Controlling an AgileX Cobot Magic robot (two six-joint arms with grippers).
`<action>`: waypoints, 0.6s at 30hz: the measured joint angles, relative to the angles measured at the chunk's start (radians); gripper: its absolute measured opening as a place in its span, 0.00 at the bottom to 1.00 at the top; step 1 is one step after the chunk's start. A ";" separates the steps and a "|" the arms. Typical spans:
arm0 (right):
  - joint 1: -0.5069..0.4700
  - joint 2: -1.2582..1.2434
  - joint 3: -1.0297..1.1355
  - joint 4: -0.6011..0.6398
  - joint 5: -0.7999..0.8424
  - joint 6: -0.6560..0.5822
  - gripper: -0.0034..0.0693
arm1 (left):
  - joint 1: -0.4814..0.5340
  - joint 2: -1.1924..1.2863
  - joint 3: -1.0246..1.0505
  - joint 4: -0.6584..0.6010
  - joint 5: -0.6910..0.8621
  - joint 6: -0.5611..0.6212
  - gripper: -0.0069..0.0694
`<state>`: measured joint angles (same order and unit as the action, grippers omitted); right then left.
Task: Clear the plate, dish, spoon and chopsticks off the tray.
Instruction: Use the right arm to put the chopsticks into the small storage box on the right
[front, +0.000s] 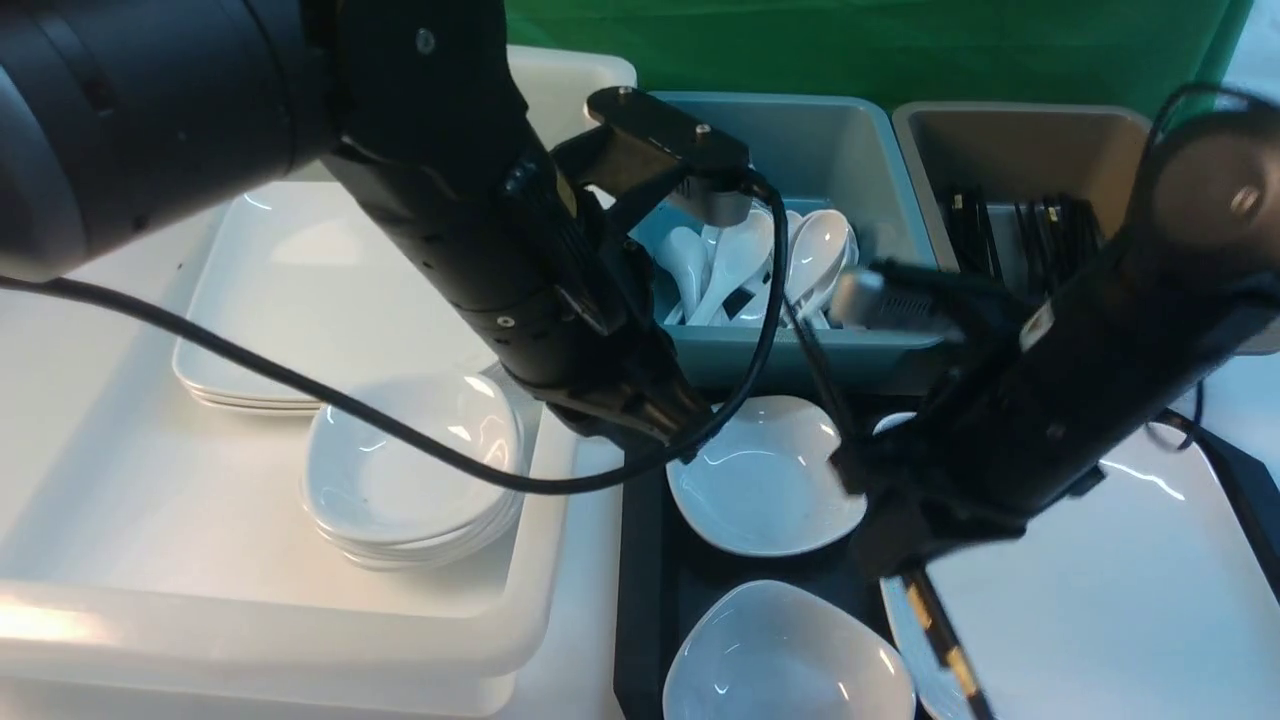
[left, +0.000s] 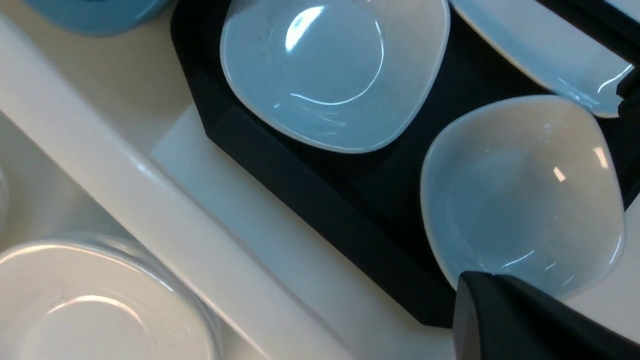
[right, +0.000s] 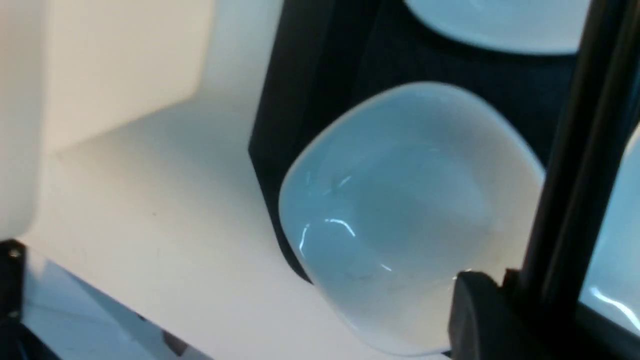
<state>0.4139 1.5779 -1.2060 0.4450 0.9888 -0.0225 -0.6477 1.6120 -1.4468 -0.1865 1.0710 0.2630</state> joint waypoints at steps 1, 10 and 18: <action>-0.010 0.000 -0.008 0.002 0.004 -0.001 0.14 | 0.000 0.000 0.000 -0.001 -0.003 0.000 0.09; -0.282 0.053 -0.214 0.126 0.148 -0.098 0.14 | 0.000 0.000 0.000 -0.096 -0.321 -0.009 0.09; -0.503 0.296 -0.509 0.261 0.170 -0.098 0.14 | 0.000 0.000 -0.001 -0.245 -0.756 -0.016 0.09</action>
<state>-0.0889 1.8736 -1.7149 0.7056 1.1589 -0.1208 -0.6477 1.6120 -1.4480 -0.4310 0.3145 0.2471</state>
